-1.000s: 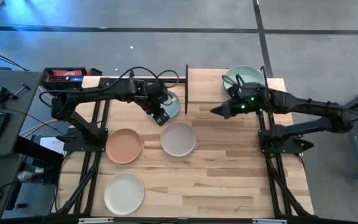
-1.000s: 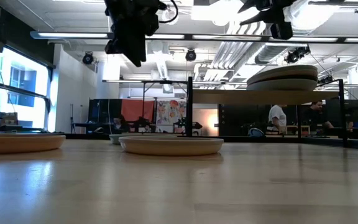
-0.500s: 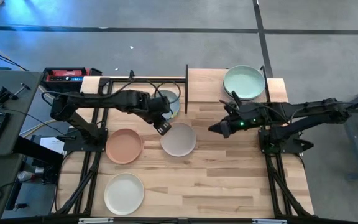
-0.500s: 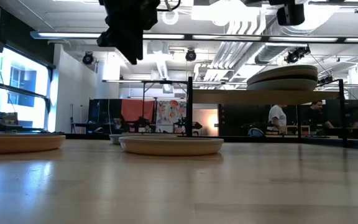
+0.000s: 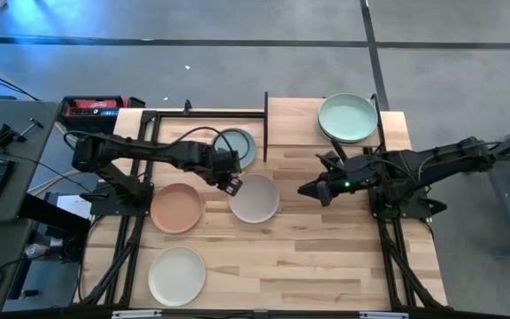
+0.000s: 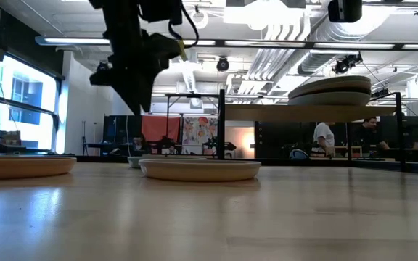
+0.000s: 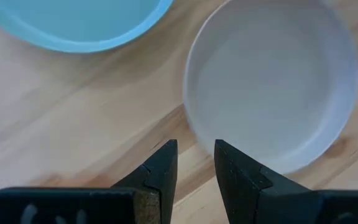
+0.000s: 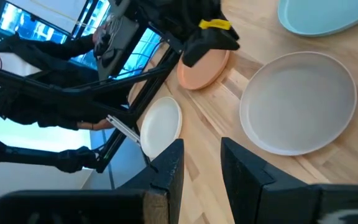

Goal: Place and stack plates onto a shelf
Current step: Put the top white plate on the shelf

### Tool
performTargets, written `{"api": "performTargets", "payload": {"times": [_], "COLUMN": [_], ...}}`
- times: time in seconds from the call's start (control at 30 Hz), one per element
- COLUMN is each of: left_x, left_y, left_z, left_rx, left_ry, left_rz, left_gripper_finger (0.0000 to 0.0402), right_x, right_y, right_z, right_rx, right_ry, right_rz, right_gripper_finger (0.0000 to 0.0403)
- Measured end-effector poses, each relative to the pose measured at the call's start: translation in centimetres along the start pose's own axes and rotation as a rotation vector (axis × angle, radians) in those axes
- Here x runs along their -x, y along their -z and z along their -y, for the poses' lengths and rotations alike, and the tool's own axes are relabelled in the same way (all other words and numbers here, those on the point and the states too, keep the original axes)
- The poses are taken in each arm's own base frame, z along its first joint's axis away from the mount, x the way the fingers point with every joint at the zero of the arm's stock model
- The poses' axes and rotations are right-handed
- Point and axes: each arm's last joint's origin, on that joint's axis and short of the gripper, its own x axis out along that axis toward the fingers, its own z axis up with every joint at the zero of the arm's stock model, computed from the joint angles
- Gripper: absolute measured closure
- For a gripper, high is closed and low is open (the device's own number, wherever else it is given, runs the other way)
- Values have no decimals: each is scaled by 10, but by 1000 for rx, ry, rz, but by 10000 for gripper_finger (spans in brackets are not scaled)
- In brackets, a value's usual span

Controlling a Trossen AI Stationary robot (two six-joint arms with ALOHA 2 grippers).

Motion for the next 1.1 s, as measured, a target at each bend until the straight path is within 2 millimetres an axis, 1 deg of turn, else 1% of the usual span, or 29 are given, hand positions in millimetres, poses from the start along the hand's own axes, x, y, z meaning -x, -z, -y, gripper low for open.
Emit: {"api": "performTargets", "payload": {"times": [0.17, 0.23, 0.37, 0.57, 0.87, 0.97, 1.1], "left_x": [-22, -32, -52, -76, -96, -99, -100], "left_y": [2, 4, 3, 1, 3, 3, 3], "left_z": [1, -3, -1, 5, 4, 4, 4], "left_rx": [63, 82, 90, 119, 156, 158, 156], "left_ry": [64, 41, 1, 8, -41, -44, -49], "left_rz": [21, -3, -32, -49, -82, -85, -86], "left_gripper_finger": [305, 305, 305, 305, 305, 306, 324], "right_x": [0, 0, 0, 0, 1, 1, 1], "right_y": [1, 1, 2, 2, 3, 3, 3], "right_z": [0, -1, -1, -2, -2, -2, -2], "right_rx": [2, 2, 3, 21, 40, 44, 48], "right_ry": [-14, -21, -38, -54, -70, -72, -71], "right_rz": [-24, -35, -61, -87, -111, -115, -116], "right_gripper_finger": [314, 314, 314, 314, 314, 314, 314]}}
